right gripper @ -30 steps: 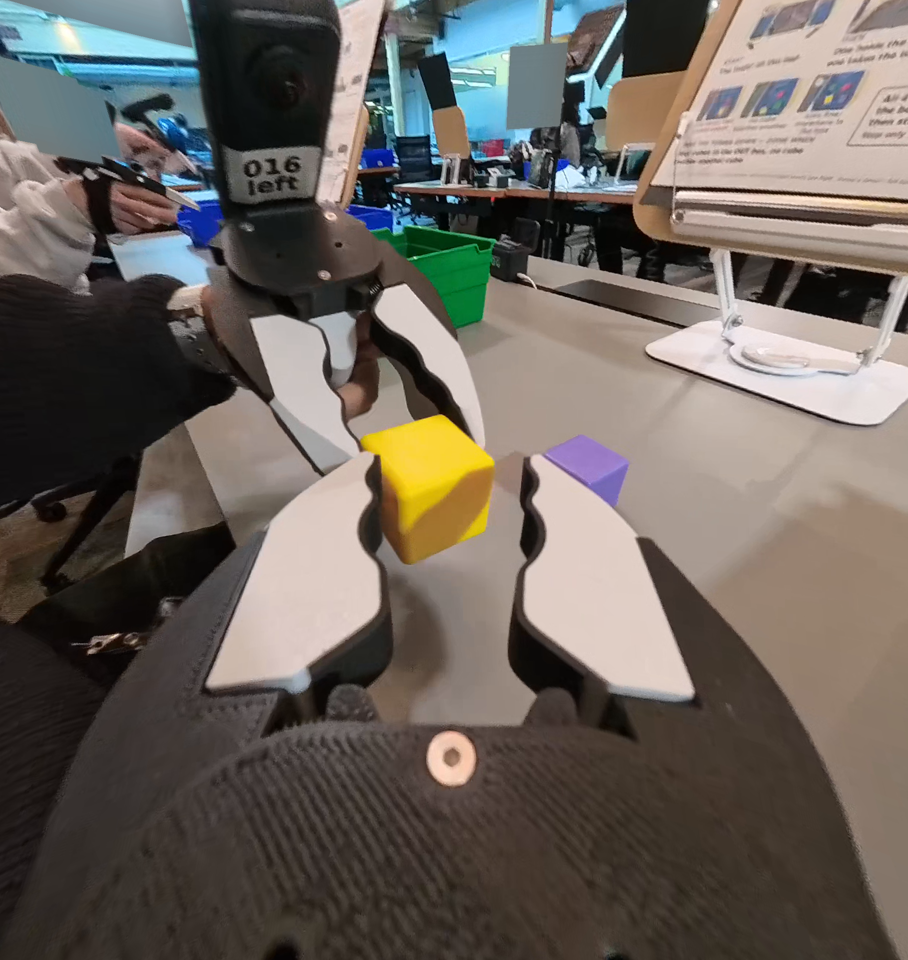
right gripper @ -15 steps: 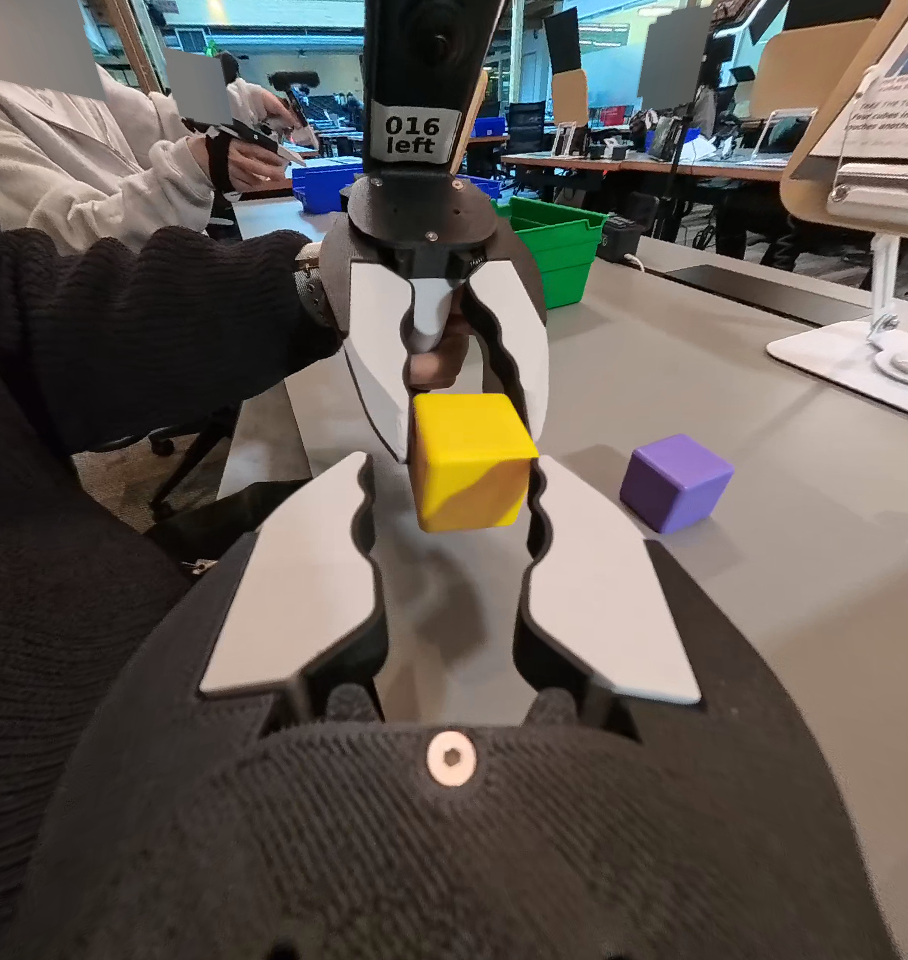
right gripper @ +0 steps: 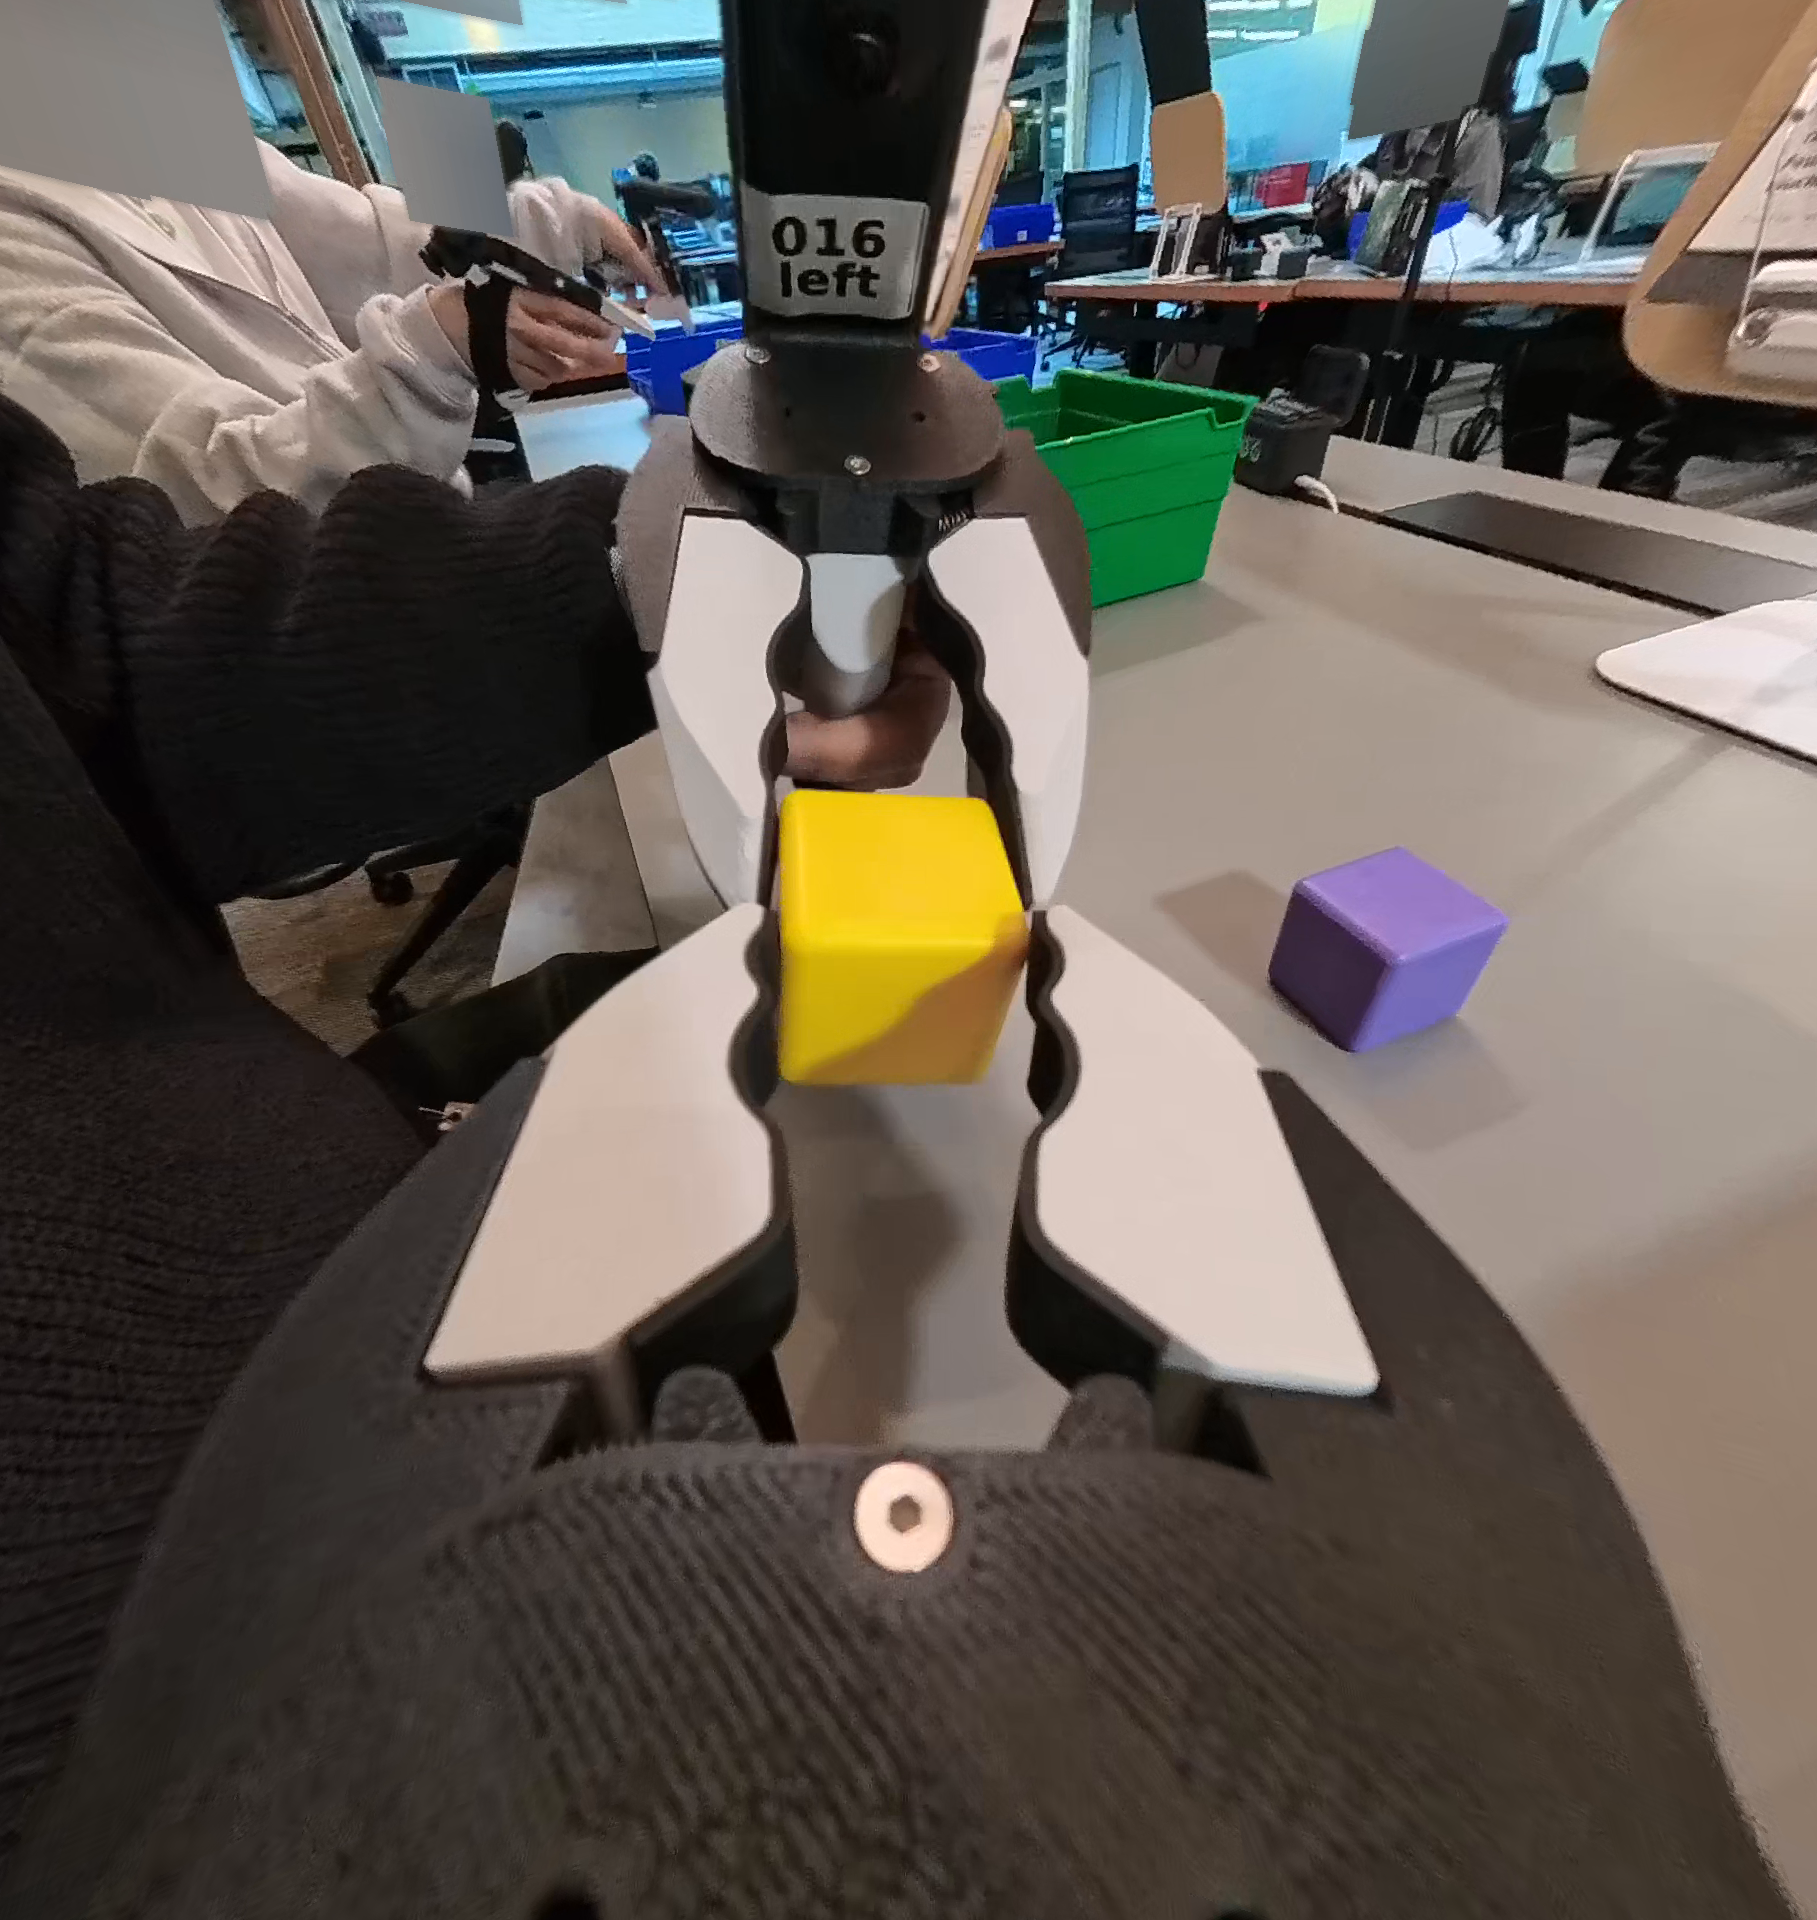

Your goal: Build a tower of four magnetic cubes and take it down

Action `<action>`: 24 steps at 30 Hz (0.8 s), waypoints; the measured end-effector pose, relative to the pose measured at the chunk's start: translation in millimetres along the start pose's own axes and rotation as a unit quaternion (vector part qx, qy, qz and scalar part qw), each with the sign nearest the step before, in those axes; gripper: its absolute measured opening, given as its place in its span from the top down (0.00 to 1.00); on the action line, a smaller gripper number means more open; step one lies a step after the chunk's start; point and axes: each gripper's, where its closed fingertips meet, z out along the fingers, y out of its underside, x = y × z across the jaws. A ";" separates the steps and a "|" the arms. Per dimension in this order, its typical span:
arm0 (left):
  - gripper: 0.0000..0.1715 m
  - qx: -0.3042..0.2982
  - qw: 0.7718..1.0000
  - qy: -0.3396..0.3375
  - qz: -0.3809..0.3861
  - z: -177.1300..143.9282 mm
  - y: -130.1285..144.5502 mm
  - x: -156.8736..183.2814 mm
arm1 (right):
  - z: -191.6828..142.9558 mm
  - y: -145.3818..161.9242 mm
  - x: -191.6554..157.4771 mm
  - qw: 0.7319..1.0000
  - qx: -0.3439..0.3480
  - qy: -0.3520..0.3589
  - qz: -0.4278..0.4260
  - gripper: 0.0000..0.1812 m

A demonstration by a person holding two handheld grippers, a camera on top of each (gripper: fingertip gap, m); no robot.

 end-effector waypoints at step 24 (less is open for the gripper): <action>0.47 0.117 0.900 -0.325 -0.267 -85.7 59.6 -142.6 | 34.4 -39.7 95.0 0.998 0.047 0.011 -0.036 0.74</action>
